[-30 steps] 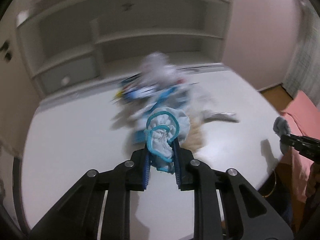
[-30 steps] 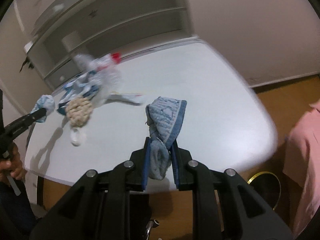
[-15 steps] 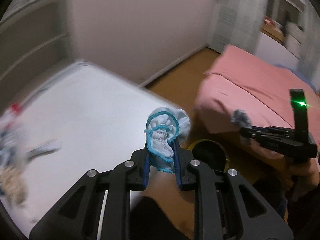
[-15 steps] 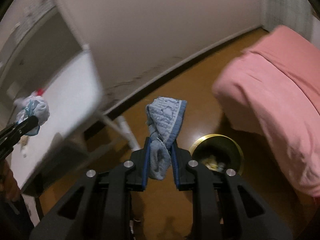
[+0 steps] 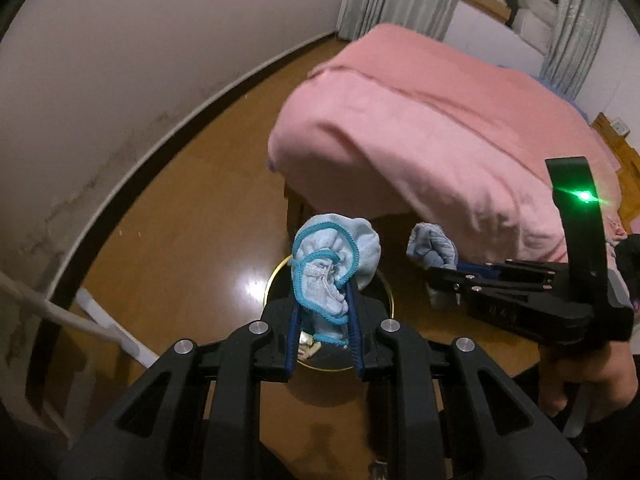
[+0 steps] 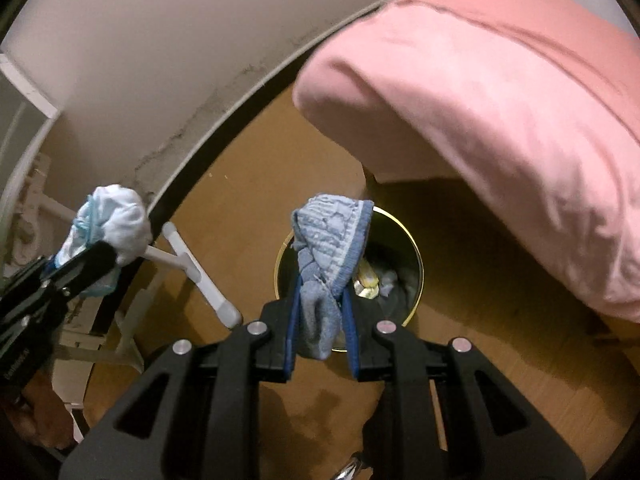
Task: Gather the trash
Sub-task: 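Carry both cloths to the black bin and open both tools over it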
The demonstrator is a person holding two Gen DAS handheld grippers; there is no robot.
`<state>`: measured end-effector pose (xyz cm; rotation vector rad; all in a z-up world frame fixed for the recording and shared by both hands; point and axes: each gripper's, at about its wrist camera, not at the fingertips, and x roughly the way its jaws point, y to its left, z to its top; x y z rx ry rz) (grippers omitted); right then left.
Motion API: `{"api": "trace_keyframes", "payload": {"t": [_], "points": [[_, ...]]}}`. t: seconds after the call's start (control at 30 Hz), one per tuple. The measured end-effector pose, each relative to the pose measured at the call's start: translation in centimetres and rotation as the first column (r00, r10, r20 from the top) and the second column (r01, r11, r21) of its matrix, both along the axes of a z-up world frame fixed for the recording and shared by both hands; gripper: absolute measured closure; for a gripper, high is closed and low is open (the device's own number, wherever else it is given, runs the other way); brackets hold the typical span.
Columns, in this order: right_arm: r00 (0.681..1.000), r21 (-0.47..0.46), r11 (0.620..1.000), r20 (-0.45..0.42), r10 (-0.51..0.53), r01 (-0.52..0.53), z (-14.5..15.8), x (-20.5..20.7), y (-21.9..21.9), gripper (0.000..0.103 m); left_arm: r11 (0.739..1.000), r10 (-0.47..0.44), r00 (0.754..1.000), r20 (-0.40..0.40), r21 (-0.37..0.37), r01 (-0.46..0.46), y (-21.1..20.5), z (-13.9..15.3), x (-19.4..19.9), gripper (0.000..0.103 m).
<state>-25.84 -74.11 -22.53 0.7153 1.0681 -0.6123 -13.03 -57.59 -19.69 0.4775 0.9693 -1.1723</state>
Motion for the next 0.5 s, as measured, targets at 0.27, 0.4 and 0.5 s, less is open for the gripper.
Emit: {"api": "trace_keyframes", "payload": {"t": [0.27,0.4,0.5], "points": [[0.999,0.063,0.998,-0.054,-0.004,0.008,-4.9,1.0,-1.4,0.084,0.998,0.011,1.000,-0.016,0.057,-0.010,-1.3,-3.8,0.4,0.084],[0.999,0.068,0.998,-0.043,-0.004,0.007,-5.1,1.5,-1.7,0.084,0.998,0.016,0.999,-0.030,0.063,-0.014,-1.6,-4.5,0.7,0.084],[0.999,0.060,0.998,-0.034,-0.003,0.005,-4.9,1.4,-1.6,0.083,0.998,0.007,0.999,-0.034,0.067,-0.005,-1.7,-4.5,0.6,0.083]]}}
